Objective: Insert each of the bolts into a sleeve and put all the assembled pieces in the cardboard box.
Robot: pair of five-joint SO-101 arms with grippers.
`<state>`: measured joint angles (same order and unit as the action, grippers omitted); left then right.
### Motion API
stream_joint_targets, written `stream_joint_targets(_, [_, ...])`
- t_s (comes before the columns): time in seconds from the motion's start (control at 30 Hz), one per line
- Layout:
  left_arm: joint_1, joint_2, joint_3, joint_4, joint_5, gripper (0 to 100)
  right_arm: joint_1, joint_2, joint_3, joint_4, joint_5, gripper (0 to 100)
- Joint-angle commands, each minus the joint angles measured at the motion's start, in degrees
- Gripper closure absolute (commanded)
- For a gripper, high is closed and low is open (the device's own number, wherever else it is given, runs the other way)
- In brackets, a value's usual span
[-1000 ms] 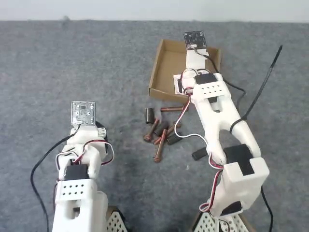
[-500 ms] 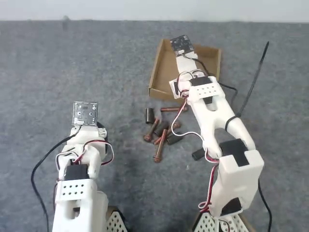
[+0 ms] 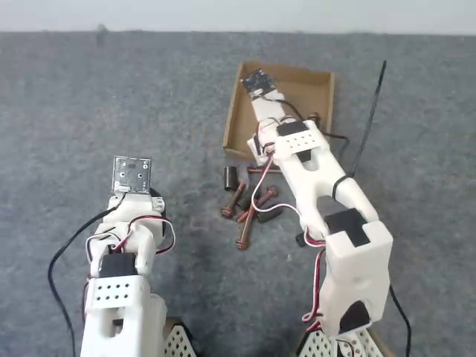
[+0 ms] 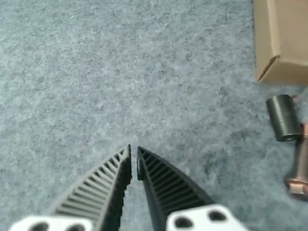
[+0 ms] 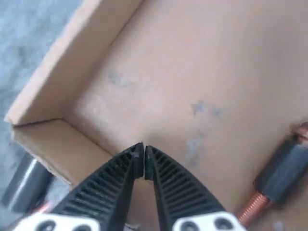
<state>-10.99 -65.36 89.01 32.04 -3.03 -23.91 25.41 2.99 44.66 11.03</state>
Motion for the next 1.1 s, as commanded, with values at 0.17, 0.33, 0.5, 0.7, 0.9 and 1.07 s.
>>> stream_joint_targets(0.17, [0.4,0.5,-2.4,-1.1,-0.6,98,-3.6,-6.8,-0.9,3.6,0.4,99.2])
stream_joint_targets(0.33, [0.4,0.5,-2.4,-1.1,-0.6,98,-1.9,-10.1,-1.0,3.0,0.5,98.7])
stream_joint_targets(0.5, [0.4,0.5,-2.4,-1.1,-0.6,98,0.8,-13.0,-3.3,7.1,0.8,91.7])
stream_joint_targets(0.7, [0.4,0.5,-2.4,-1.1,-0.6,98,0.7,-13.1,-6.2,17.8,10.9,86.1])
stream_joint_targets(0.9, [0.4,0.5,-2.4,-1.1,-0.6,98,0.6,-13.1,-6.2,19.9,20.7,86.1])
stream_joint_targets(1.07, [0.4,0.5,-2.4,-1.1,-0.6,98,0.0,-13.3,-6.1,17.5,24.1,86.1])
